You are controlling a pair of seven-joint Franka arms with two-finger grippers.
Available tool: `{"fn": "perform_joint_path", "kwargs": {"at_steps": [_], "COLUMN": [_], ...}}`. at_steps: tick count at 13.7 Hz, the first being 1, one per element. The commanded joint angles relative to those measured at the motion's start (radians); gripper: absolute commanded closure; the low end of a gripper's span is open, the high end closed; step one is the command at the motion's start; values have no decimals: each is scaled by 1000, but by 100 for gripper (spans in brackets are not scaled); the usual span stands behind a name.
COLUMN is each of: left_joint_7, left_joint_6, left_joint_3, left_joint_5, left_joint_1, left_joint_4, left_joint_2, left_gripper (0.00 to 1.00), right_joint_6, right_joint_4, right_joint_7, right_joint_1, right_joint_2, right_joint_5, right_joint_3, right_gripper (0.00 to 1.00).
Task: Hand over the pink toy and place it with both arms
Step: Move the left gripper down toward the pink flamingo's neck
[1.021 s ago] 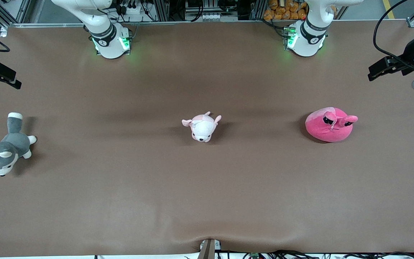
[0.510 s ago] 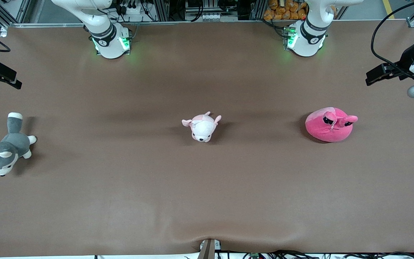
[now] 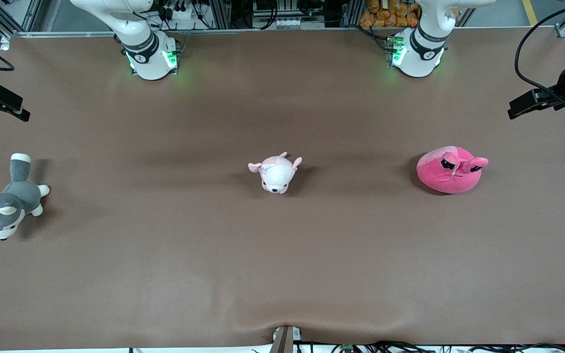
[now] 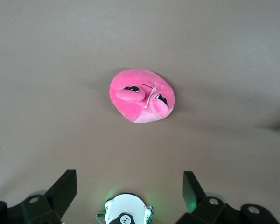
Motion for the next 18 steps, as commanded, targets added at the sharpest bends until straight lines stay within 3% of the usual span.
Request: {"fn": "perform_joint_path", "kwargs": {"at_steps": [1, 5, 16, 18], "left_joint_7": [-38, -139, -720, -788], "left_joint_6": [-9, -2, 116, 116], "left_joint_3": [-2, -4, -4, -4], "left_joint_5": [20, -14, -24, -104], "left_joint_1": [11, 80, 84, 143], "left_joint_4": [10, -10, -143, -157], "left_joint_2": [12, 12, 43, 51], "left_gripper": [0, 0, 0, 0], "right_joint_6": [-9, -9, -70, -65], "right_joint_4": [6, 6, 6, 8], "right_joint_7": [2, 2, 7, 7], "right_joint_1": [-2, -2, 23, 23], "right_joint_2": [1, 5, 6, 6], "right_joint_5": [-13, -13, -13, -18], "right_joint_3": [6, 6, 7, 6], "right_gripper": [0, 0, 0, 0]}}
